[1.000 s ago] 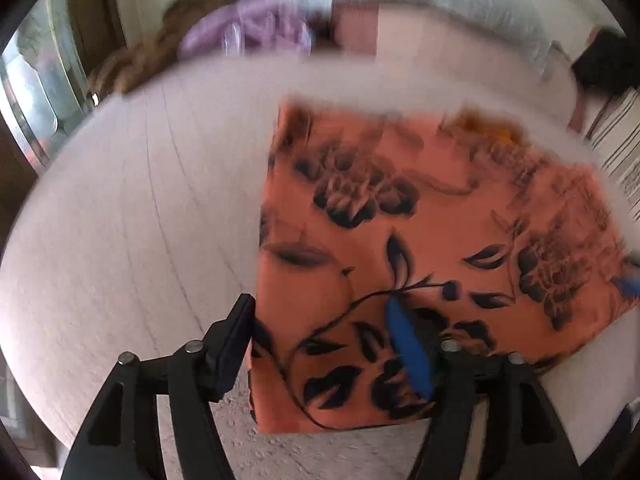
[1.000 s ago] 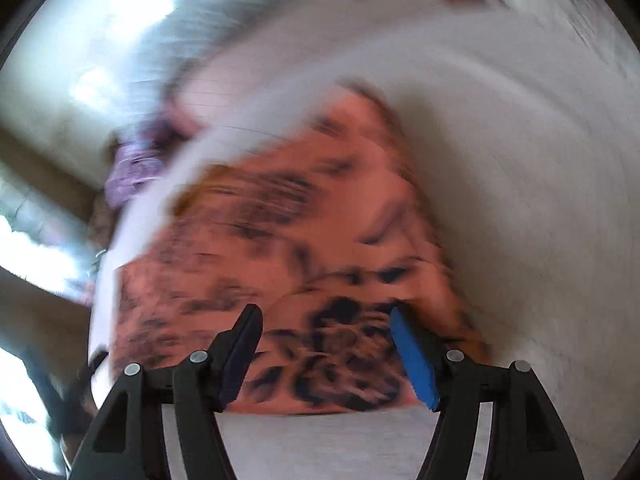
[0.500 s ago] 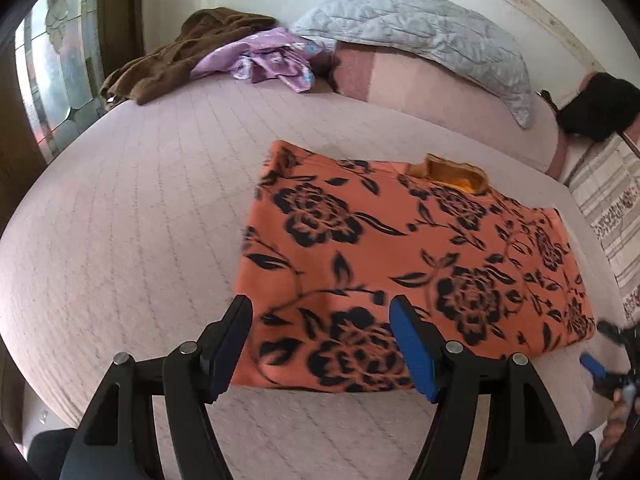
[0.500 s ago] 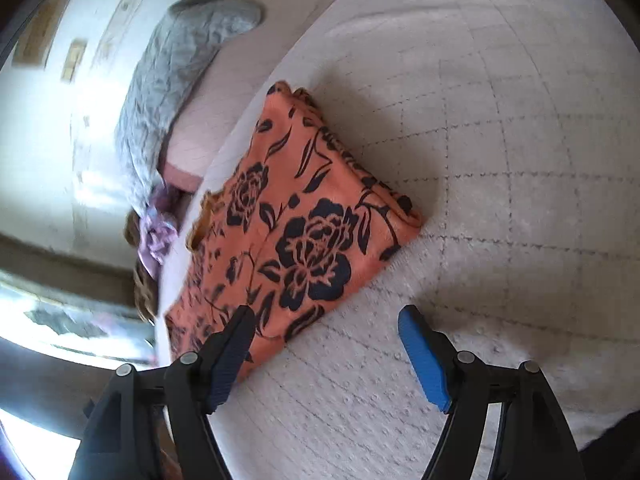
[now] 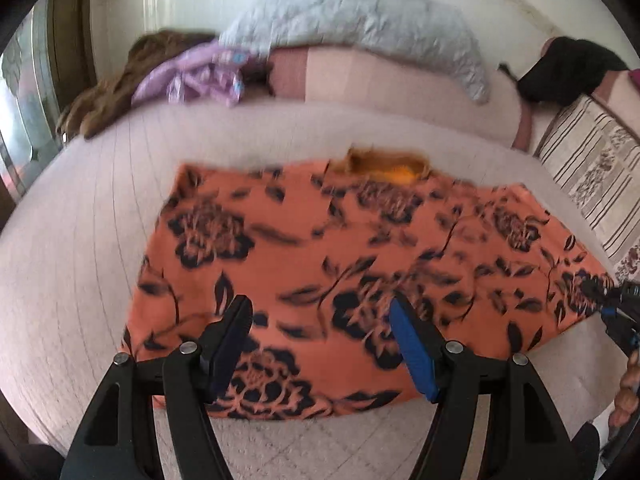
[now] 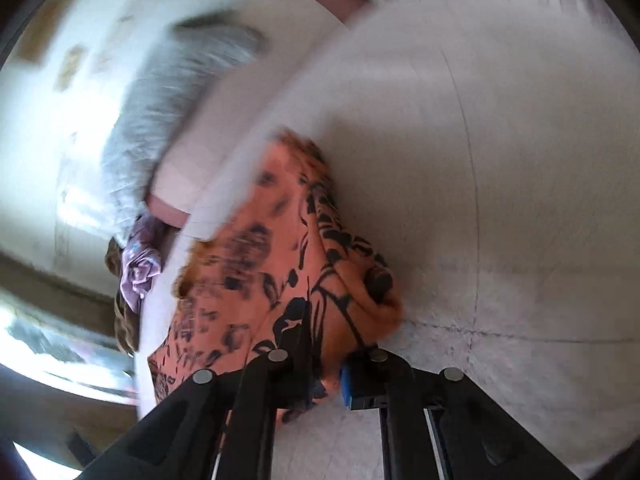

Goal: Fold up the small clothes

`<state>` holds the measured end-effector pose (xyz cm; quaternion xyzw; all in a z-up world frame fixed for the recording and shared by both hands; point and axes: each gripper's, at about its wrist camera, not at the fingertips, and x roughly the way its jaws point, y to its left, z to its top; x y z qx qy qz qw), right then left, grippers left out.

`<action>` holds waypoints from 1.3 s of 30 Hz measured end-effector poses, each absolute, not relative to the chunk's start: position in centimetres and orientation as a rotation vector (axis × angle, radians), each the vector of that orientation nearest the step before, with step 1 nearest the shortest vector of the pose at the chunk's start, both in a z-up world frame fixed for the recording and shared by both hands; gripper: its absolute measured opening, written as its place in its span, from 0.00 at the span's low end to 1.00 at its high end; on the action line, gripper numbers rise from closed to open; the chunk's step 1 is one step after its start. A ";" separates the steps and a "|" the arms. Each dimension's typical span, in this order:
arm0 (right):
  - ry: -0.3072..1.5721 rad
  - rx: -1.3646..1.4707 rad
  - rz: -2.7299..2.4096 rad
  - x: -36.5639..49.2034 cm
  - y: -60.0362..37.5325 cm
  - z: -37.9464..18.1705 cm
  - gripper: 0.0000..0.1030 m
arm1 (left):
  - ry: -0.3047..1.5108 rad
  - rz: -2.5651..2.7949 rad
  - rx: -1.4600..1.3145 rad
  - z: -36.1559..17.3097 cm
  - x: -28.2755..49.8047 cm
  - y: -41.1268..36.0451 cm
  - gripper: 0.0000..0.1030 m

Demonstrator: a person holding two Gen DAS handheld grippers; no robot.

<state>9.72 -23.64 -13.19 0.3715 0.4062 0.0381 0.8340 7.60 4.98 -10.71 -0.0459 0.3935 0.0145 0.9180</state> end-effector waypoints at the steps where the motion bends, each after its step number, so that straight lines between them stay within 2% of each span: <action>1: 0.851 0.759 0.084 9.4 -23.4 -12.7 0.09 | 0.795 0.031 -0.087 -10.6 7.8 4.6 0.70; 3: 0.879 0.723 0.059 9.4 -23.1 -13.6 0.15 | 0.843 0.024 -0.064 -11.8 9.2 3.5 0.71; 4: 0.924 0.708 0.039 9.8 -23.2 -15.1 0.22 | 0.883 0.019 -0.046 -12.6 10.0 3.1 0.71; 5: 0.988 0.739 0.044 10.1 -23.5 -17.3 0.22 | 0.933 0.024 -0.018 -13.9 10.8 2.8 0.71; 6: 0.960 0.791 0.078 9.7 -24.2 -18.0 0.23 | 0.978 0.037 0.013 -15.1 11.4 2.5 0.71; 7: 0.934 0.810 0.116 9.3 -24.9 -17.7 0.28 | 0.962 0.039 0.030 -15.5 11.4 2.4 0.73; 9: 0.935 0.788 0.129 8.7 -25.9 -16.7 0.49 | 0.937 0.039 0.056 -15.5 11.2 2.0 0.76; 10: 0.923 0.776 0.123 8.3 -26.6 -16.0 0.69 | 0.938 0.042 0.068 -15.6 11.2 1.9 0.76; 15: 0.863 0.714 0.198 12.1 -29.1 -12.3 0.70 | 0.935 0.040 0.054 -15.5 11.2 1.9 0.78; 22: 1.051 0.601 0.314 26.5 -26.6 -14.4 0.67 | 0.945 0.023 0.040 -15.7 11.4 2.1 0.80; 24: 1.115 0.563 0.293 29.2 -25.6 -15.9 0.45 | 0.945 0.016 0.036 -15.7 11.4 2.2 0.81; 25: 1.118 0.555 0.290 29.9 -25.3 -16.0 0.26 | 0.945 0.013 0.036 -15.7 11.5 2.2 0.81; 26: 1.119 0.557 0.290 30.3 -24.9 -15.8 0.18 | 0.942 0.009 0.037 -15.8 11.5 2.3 0.82; 27: 1.101 0.537 0.271 30.4 -24.7 -15.0 0.16 | 0.938 0.008 0.036 -15.8 11.5 2.3 0.83; 29: 1.061 0.507 0.206 30.6 -24.6 -14.4 0.16 | 0.934 0.012 0.049 -16.0 11.6 2.0 0.85; 31: 1.103 0.546 0.132 31.3 -25.0 -16.2 0.24 | 0.943 0.015 0.053 -15.9 11.6 1.9 0.85; 33: 1.059 0.555 0.142 30.6 -24.9 -15.5 0.33 | 0.954 -0.005 0.018 -15.4 11.6 2.5 0.85; 34: 1.044 0.554 0.141 29.9 -24.9 -14.8 0.53 | 0.955 -0.011 -0.002 -15.1 11.6 2.8 0.85; 35: 1.026 0.541 0.123 29.0 -25.1 -14.1 0.60 | 0.952 -0.009 -0.018 -14.8 11.5 3.1 0.85; 39: 0.925 0.506 0.137 23.5 -25.0 -10.0 0.60 | 0.917 0.036 -0.085 -13.2 10.4 4.9 0.85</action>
